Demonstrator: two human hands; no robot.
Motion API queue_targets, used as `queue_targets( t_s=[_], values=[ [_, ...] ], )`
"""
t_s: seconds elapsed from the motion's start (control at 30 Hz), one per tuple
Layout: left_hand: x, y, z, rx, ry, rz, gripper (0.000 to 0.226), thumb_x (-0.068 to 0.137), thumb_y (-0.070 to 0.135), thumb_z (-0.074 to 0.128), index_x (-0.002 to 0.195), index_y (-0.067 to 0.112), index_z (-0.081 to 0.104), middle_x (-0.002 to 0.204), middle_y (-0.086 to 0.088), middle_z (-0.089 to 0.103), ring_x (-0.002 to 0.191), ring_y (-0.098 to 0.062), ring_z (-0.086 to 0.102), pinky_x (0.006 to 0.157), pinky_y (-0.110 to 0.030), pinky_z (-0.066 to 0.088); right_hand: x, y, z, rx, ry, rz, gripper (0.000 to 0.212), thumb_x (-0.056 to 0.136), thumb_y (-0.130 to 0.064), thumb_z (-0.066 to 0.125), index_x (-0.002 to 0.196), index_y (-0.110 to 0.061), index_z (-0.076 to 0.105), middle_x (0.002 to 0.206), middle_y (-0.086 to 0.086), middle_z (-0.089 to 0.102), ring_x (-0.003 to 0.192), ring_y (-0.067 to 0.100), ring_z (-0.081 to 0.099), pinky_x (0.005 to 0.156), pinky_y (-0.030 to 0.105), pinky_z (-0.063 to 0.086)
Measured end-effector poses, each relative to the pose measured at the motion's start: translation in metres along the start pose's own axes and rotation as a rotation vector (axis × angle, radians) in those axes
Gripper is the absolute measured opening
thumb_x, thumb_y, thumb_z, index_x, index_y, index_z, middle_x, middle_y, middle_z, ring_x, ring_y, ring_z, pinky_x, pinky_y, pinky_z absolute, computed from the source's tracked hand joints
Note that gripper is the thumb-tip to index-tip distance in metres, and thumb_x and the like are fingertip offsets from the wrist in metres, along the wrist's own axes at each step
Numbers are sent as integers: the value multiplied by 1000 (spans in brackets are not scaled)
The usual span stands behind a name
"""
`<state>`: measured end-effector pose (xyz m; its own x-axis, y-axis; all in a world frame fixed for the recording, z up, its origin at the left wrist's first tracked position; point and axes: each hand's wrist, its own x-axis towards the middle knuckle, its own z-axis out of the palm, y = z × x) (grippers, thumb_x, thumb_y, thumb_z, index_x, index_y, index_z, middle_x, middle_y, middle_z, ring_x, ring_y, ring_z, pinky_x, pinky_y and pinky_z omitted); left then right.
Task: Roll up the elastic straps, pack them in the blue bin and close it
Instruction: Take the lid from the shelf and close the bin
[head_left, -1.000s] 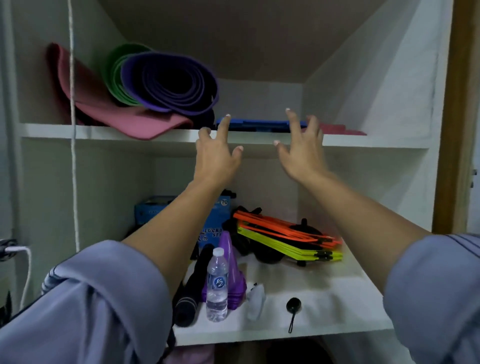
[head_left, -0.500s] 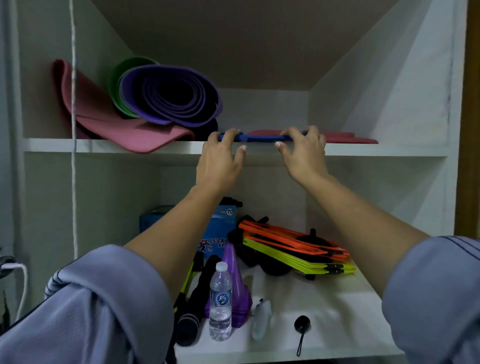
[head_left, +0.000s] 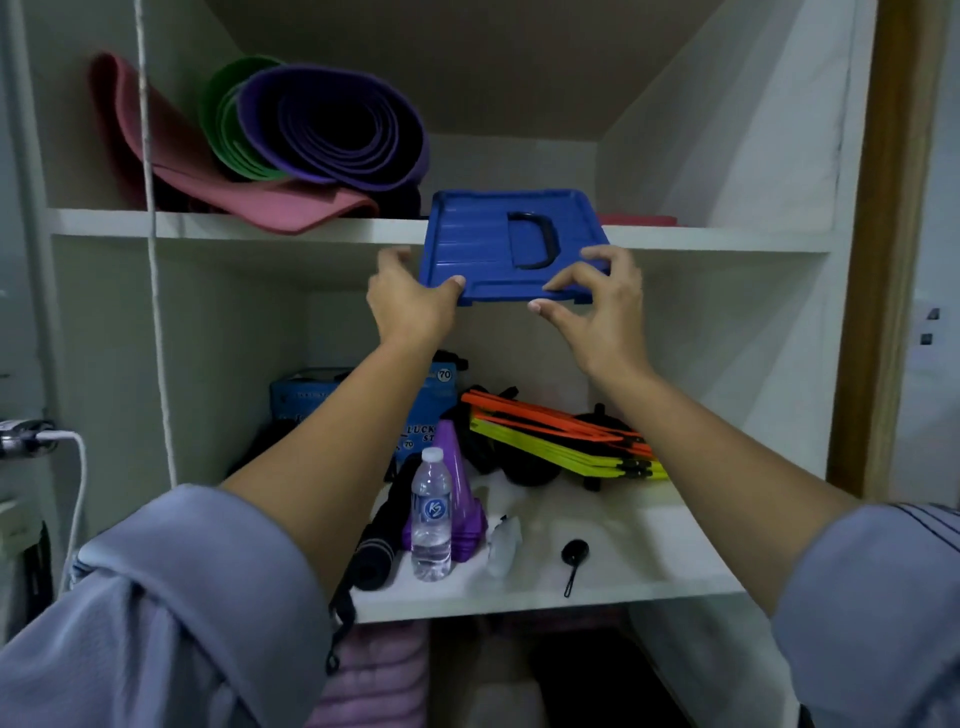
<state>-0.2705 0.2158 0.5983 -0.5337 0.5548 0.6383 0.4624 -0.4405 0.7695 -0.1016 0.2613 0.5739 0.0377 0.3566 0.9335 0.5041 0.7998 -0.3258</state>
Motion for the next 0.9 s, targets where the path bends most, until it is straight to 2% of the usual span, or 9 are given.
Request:
queue_targets(
  t_s=[0.07, 0.13, 0.2, 0.27, 0.4, 0.57, 0.7, 0.8, 0.9],
  values=[
    [-15, -4, -11, -19, -73, -132, 72, 80, 23, 73, 139, 8, 36, 132, -9, 49, 118, -24, 51, 100, -31, 43, -22, -4, -9, 12, -31, 8, 27, 70, -27, 80, 91, -16, 67, 140, 7, 32, 133, 19, 26, 99, 12, 26],
    [-34, -15, -22, -68, -156, -153, 57, 81, 18, 72, 131, 6, 48, 121, -5, 57, 106, -20, 56, 94, -29, 46, -47, -6, -14, 24, -105, 41, 44, 71, -30, 80, 109, -19, 60, 151, 12, 12, 140, 24, 19, 108, 20, 26],
    [-55, -30, -34, -88, -199, -129, 44, 81, 16, 72, 122, 10, 58, 114, -3, 64, 98, -18, 61, 90, -30, 51, -71, -8, -17, 29, -175, 126, 66, 73, -37, 77, 129, -24, 45, 154, 14, -7, 143, 29, 14, 113, 36, 30],
    [-78, -48, -44, -48, -228, -102, 43, 81, 16, 71, 122, 14, 58, 113, -1, 66, 99, -18, 63, 93, -33, 51, -97, -9, -18, -33, -242, 214, 74, 75, -44, 74, 137, -27, 36, 155, 16, -11, 144, 32, 5, 115, 48, 25],
    [-125, -94, -59, 44, -235, -76, 50, 83, 14, 68, 130, 16, 51, 109, 2, 62, 93, -15, 60, 86, -28, 49, -163, -10, -16, -53, -367, 377, 70, 78, -44, 70, 138, -28, 36, 155, 12, 5, 143, 31, 5, 114, 47, 21],
    [-191, -173, -80, 168, -339, -204, 57, 78, 14, 73, 128, 20, 48, 111, -3, 63, 92, -21, 61, 87, -39, 52, -254, 17, -8, 1, -343, 605, 68, 81, -31, 71, 138, -16, 37, 136, 12, 42, 127, 30, 40, 107, 47, 37],
    [-243, -226, -91, 209, -441, -334, 54, 75, 9, 74, 123, 17, 48, 104, -2, 62, 94, -23, 62, 88, -40, 51, -317, 34, -15, -12, -445, 706, 65, 87, -13, 64, 142, -15, 31, 132, 8, 50, 119, 23, 50, 98, 31, 41],
    [-277, -259, -97, 217, -493, -462, 53, 76, 5, 73, 120, 14, 45, 104, -5, 61, 84, -23, 62, 70, -34, 55, -359, 45, -21, -62, -572, 721, 73, 85, -8, 65, 146, -15, 25, 118, 1, 57, 104, 14, 54, 84, 19, 39],
    [-300, -286, -99, 274, -575, -541, 55, 76, 4, 73, 122, 11, 44, 107, -6, 59, 89, -25, 60, 82, -41, 52, -397, 58, -19, -110, -696, 802, 74, 84, -9, 67, 146, -13, 27, 128, 8, 57, 114, 22, 55, 90, 19, 40]
  ],
)
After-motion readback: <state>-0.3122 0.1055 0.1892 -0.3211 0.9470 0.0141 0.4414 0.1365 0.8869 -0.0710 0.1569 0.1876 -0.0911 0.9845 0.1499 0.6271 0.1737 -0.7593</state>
